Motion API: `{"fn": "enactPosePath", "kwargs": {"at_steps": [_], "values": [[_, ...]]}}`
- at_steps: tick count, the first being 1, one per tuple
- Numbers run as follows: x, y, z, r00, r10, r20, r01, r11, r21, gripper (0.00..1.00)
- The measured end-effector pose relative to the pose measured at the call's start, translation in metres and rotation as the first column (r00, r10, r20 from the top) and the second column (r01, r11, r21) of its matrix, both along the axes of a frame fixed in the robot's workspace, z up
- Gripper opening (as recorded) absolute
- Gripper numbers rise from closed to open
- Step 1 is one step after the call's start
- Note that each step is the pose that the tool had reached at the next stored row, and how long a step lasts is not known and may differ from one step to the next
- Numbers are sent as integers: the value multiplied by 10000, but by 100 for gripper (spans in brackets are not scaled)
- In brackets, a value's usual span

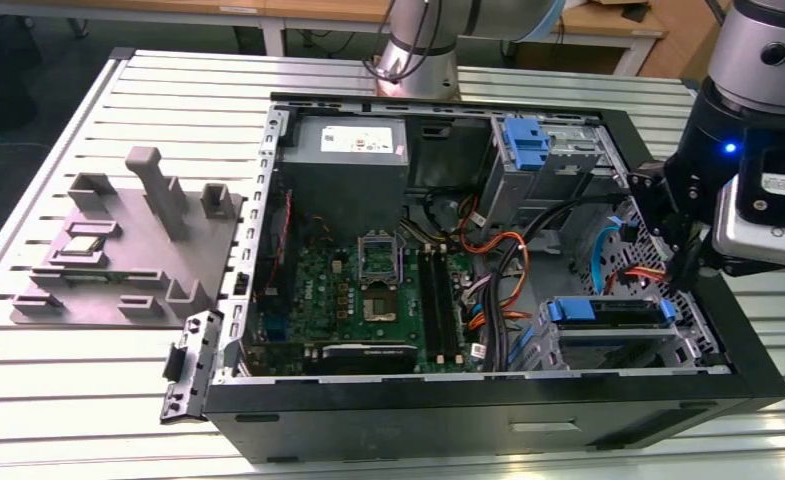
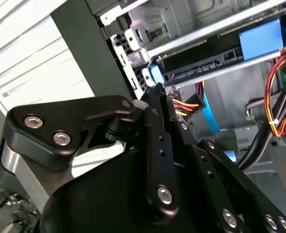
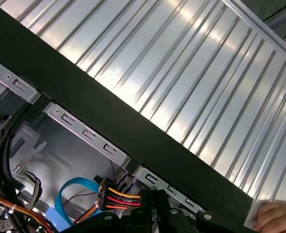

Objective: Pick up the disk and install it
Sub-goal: 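Insert the first disk wire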

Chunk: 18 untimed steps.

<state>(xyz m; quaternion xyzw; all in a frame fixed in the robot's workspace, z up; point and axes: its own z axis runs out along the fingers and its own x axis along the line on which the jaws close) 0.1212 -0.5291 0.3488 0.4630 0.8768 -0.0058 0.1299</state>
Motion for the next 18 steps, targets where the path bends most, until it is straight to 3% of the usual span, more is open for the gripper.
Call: {"fn": "enactPosePath", "kwargs": {"at_steps": [3,7,11,15,18], "values": [[0,1,-1,9999,-111,-5,111,9999,132,17],[0,0,-1,9975,-708,-12,708,9974,136,17],[0,0,-1,9899,-1416,-14,1416,9898,135,17],[0,0,-2,9793,-2022,-15,2022,9793,135,17],[-1,0,-1,9780,-2085,-15,2085,9779,133,17]]}}
